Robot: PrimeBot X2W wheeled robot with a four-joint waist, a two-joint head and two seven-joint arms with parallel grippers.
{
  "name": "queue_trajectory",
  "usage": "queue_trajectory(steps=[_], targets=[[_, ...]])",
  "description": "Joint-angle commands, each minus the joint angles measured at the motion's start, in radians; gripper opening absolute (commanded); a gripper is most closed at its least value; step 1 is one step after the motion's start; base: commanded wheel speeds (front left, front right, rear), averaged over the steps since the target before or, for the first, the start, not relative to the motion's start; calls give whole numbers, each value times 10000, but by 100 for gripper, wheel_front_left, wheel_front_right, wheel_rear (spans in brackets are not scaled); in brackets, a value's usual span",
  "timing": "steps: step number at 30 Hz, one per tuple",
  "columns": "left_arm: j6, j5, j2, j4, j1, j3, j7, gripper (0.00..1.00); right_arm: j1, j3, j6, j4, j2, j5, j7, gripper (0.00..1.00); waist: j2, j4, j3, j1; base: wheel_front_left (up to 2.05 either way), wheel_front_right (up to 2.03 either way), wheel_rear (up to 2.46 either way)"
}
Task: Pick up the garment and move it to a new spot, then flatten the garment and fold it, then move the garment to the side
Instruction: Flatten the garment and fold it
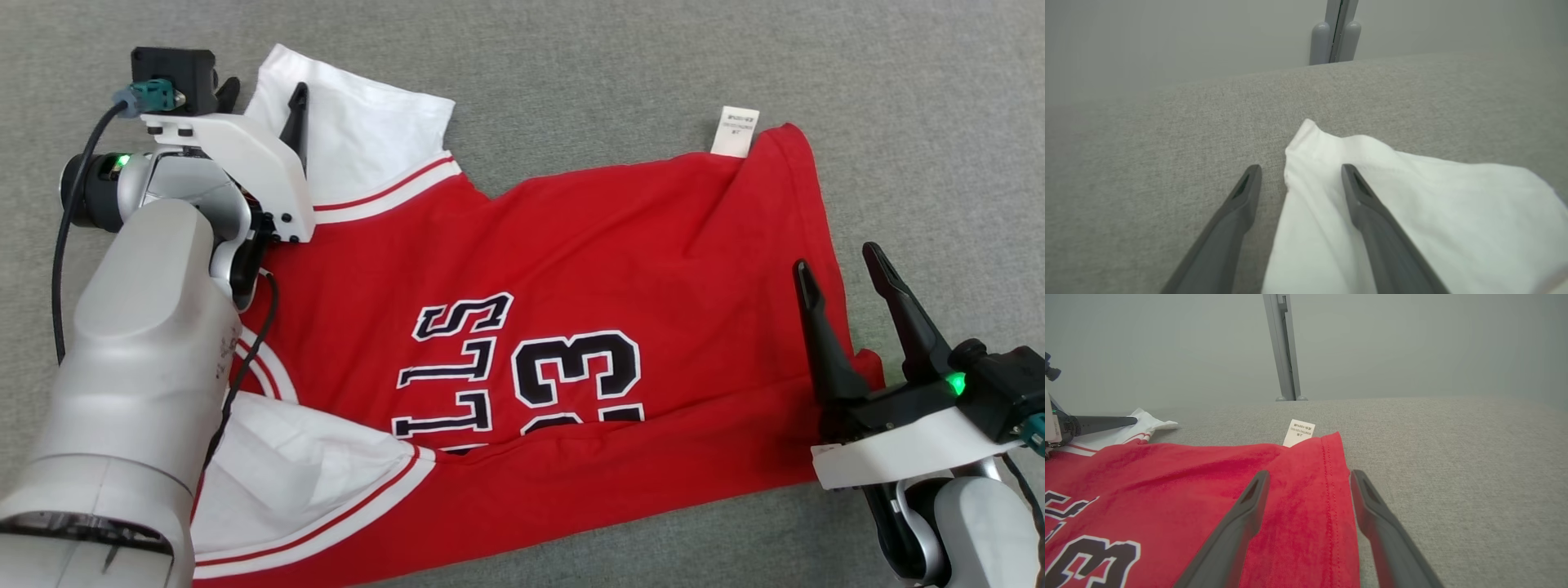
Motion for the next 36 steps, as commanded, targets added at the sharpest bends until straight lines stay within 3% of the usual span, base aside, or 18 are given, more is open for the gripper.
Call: queue_trajectory(steps=[1,2,3,4,10,18,26,33,34,35,36], targets=[[-36,-74,25,308,-293,30,36,100,-157,54,-1,69,11,62,-115,100,1,-155,126,0,0,0,0],[-83,-5,53,596,-413,-57,130,80,-202,93,-1,121,9,94,-137,100,1,-197,146,0,0,0,0],[-139,-23,48,850,-521,-91,206,32,-226,111,-1,175,6,96,-166,100,1,-228,165,0,0,0,0],[-202,-79,15,1064,-602,-99,209,0,-240,103,-1,232,-1,113,-199,100,1,-244,177,0,0,0,0],[-323,97,15,1694,-1082,-349,-415,0,-593,-54,-1,657,-126,545,-259,100,1,-209,173,0,0,0,0],[-472,-4,-178,2082,-1333,-506,-1465,0,-2479,-39,1,1940,-1066,1597,189,100,1,116,65,0,0,0,0],[-604,-182,-596,2221,-1503,-821,-2037,0,-4822,1869,-1,4232,-2003,3053,1747,100,1,683,113,0,0,0,0],[-660,-414,-740,2232,-1507,-1095,-2328,0,-5564,3187,-1,5537,-2571,4109,3342,100,1,955,123,0,0,0,0],[-649,-475,-756,2224,-1511,-1130,-2361,0,-5567,3268,-1,5618,-2611,4259,3495,89,1,974,125,0,0,0,0],[-649,-496,-772,2215,-1510,-1167,-2375,0,-5575,3347,-1,5670,-2684,4334,3618,51,1,991,119,0,0,0,0],[-652,-561,-786,2185,-1495,-1195,-2403,0,-5567,3374,-1,5705,-2721,4494,3756,22,1,1006,109,0,0,0,0]])
